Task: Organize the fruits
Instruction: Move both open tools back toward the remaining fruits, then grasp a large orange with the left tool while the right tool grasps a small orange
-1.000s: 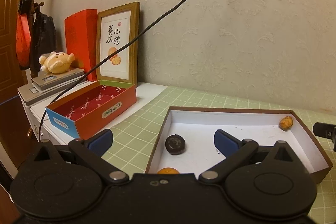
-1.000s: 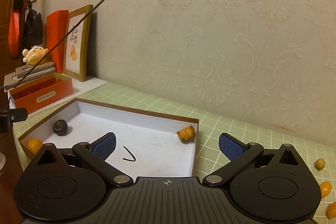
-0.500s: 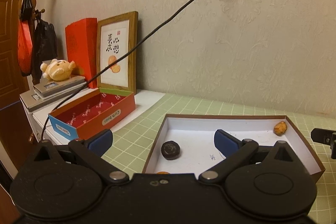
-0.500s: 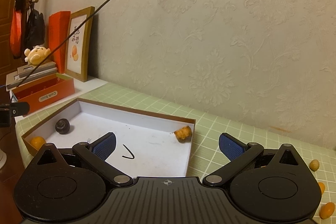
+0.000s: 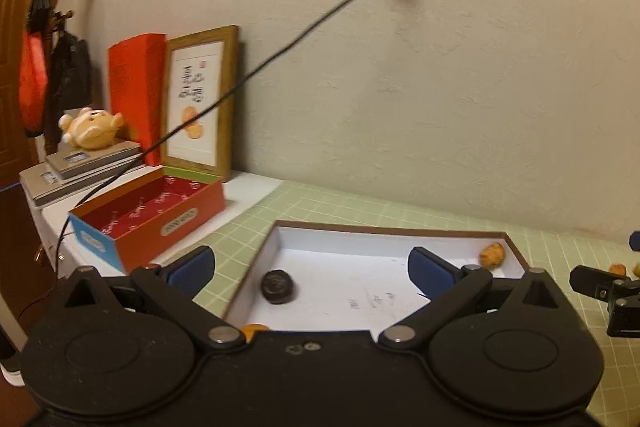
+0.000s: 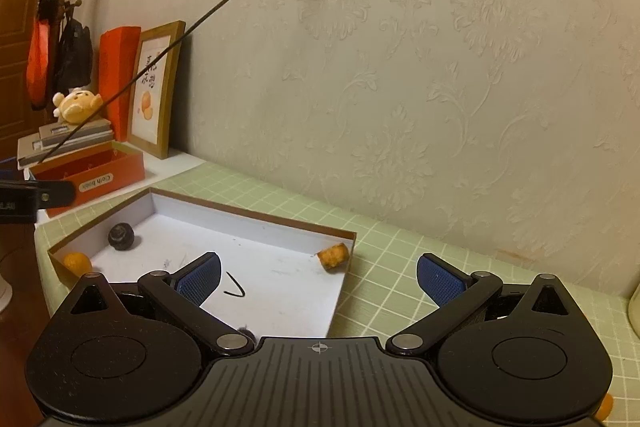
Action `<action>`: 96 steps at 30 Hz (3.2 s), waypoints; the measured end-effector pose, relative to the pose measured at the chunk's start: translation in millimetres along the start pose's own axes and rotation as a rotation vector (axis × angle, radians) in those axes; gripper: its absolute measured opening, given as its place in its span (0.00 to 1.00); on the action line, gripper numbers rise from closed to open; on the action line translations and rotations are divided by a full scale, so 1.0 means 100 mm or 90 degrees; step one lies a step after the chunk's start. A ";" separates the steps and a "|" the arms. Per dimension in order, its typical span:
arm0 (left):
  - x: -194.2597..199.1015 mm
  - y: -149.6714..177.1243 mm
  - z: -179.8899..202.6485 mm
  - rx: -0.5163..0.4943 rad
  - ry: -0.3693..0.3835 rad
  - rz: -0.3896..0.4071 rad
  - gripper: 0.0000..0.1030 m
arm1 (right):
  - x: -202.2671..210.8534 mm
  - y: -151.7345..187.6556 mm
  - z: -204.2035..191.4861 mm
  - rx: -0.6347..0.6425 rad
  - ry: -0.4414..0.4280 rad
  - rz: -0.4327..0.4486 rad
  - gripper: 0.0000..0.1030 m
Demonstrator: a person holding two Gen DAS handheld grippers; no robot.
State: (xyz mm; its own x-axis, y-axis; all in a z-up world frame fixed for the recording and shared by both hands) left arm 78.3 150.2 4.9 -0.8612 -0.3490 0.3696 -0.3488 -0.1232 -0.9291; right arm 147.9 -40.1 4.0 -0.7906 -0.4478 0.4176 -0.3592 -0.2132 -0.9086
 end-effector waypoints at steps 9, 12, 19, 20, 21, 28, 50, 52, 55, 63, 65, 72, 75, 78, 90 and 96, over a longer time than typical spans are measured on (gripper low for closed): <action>-0.02 0.01 0.31 -0.017 0.027 0.009 0.94 | 0.05 0.12 0.29 -0.017 0.032 -0.019 1.00; -0.06 0.02 0.37 0.012 0.038 0.000 0.94 | 0.12 0.12 0.37 -0.023 0.036 -0.012 1.00; 0.02 0.04 0.75 -0.042 0.092 0.011 0.94 | 0.26 0.14 0.57 -0.038 0.051 -0.014 1.00; 0.04 0.05 0.81 -0.053 0.095 0.015 0.94 | 0.28 0.15 0.59 -0.037 0.057 -0.014 1.00; 0.06 0.06 0.87 -0.060 0.102 0.018 0.94 | 0.30 0.16 0.62 -0.035 0.067 -0.013 1.00; 0.13 0.13 1.21 -0.085 0.139 0.031 0.94 | 0.42 0.26 0.81 -0.044 0.101 -0.034 1.00; 0.19 0.43 2.14 -0.164 0.254 -0.004 0.94 | 0.84 0.65 1.62 -0.084 0.242 -0.112 1.00; 0.19 0.45 2.21 -0.166 0.263 -0.007 0.92 | 0.84 0.70 1.68 -0.091 0.248 -0.127 1.00; 0.20 0.48 2.31 -0.163 0.275 -0.014 0.89 | 0.85 0.77 1.76 -0.094 0.257 -0.139 1.00; 0.15 0.59 2.62 -0.185 0.305 -0.036 0.81 | 0.76 0.88 1.87 -0.096 0.262 -0.161 1.00; 0.12 0.62 2.69 -0.190 0.307 -0.048 0.79 | 0.73 0.89 1.90 -0.099 0.265 -0.165 1.00; 0.01 0.71 2.89 -0.208 0.304 -0.068 0.79 | 0.63 0.97 2.05 -0.114 0.266 -0.187 0.87; -0.03 0.74 2.95 -0.213 0.307 -0.073 0.79 | 0.59 1.00 2.11 -0.119 0.260 -0.195 0.81; -0.06 0.76 3.03 -0.217 0.314 -0.079 0.76 | 0.53 1.04 2.18 -0.137 0.248 -0.211 0.70; -0.20 0.87 3.37 -0.227 0.346 -0.099 0.72 | 0.39 1.14 2.39 -0.150 0.248 -0.224 0.65; -0.31 0.91 3.54 -0.225 0.350 -0.110 0.70 | 0.40 1.17 2.52 -0.159 0.253 -0.221 0.65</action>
State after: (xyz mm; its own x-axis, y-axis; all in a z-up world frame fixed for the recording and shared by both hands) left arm 203.8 -178.7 -96.7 -0.8126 0.1838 0.5530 -0.5172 0.2098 -0.8297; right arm 199.1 -302.4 -83.8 -0.7142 -0.0171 0.6997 -0.6981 -0.0562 -0.7138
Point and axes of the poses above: each gripper's, at about its wrist camera, not at the fingertips, and x roughly against the way its jaws point, z to its right, y to its underside, the point moved 2 cm from there along -x, roughly the way its jaws point, and after that the axes turned 1 degree about -y, right-handed, at the moved point
